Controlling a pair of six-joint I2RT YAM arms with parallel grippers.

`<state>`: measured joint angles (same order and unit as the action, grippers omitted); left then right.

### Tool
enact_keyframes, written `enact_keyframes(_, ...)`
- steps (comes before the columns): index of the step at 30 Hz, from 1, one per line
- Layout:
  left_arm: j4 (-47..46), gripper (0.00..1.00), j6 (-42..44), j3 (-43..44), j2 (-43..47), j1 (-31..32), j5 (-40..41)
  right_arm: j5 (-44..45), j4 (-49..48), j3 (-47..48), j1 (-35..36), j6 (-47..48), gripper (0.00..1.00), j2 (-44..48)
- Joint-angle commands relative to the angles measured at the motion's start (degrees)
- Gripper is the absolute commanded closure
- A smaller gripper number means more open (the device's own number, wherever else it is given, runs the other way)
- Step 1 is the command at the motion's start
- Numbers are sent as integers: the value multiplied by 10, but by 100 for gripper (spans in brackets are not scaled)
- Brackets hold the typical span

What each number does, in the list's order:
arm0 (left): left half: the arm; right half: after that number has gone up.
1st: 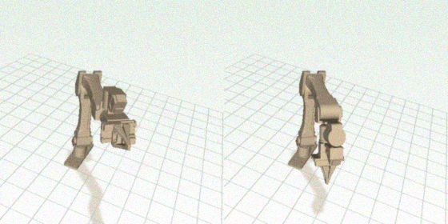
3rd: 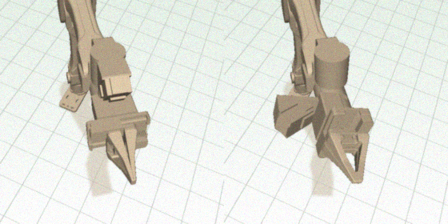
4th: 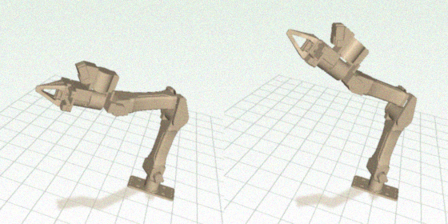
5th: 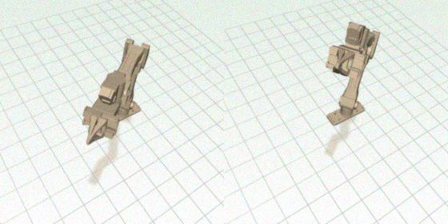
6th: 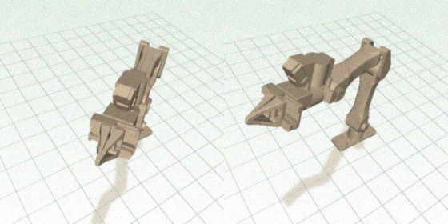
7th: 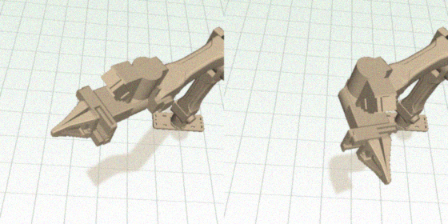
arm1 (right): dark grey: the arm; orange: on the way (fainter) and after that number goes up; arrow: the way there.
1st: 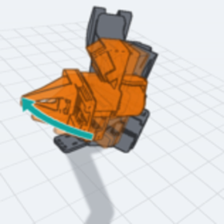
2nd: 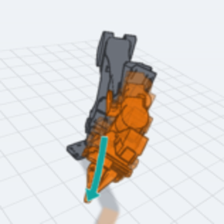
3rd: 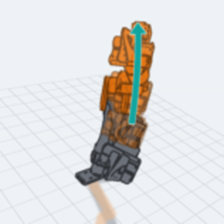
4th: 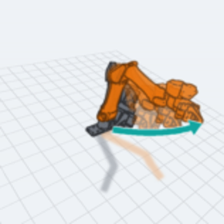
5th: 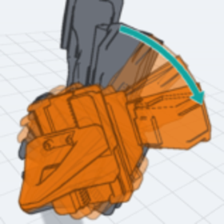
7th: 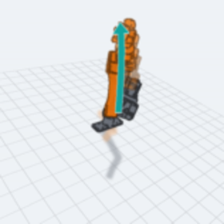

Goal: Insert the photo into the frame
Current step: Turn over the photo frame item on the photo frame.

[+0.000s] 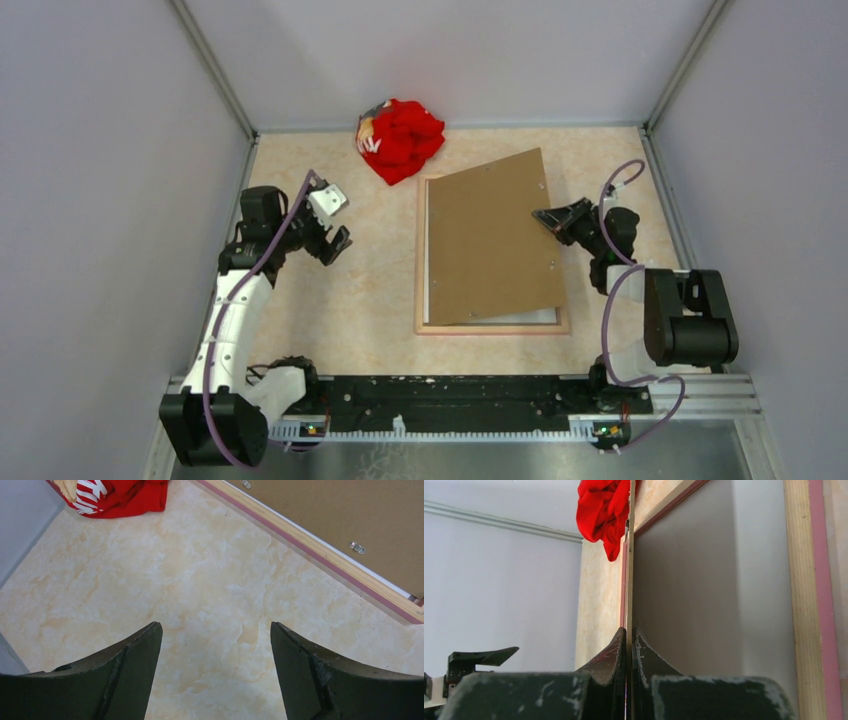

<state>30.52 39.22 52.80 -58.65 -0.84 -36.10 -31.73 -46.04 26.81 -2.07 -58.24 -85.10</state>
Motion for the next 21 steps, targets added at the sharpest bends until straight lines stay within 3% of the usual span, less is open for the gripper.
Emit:
enact_keyframes(1, -3, 14, 6, -3, -2, 4, -13, 5, -63, -7, -2, 12, 100, -5)
enact_keyframes(13, -3, 14, 6, -11, -5, 6, -19, 34, -25, -4, 36, 40, 100, -8)
enact_keyframes(21, -3, 12, 12, -13, -5, 6, -20, 112, 46, -8, 71, 73, 100, 16)
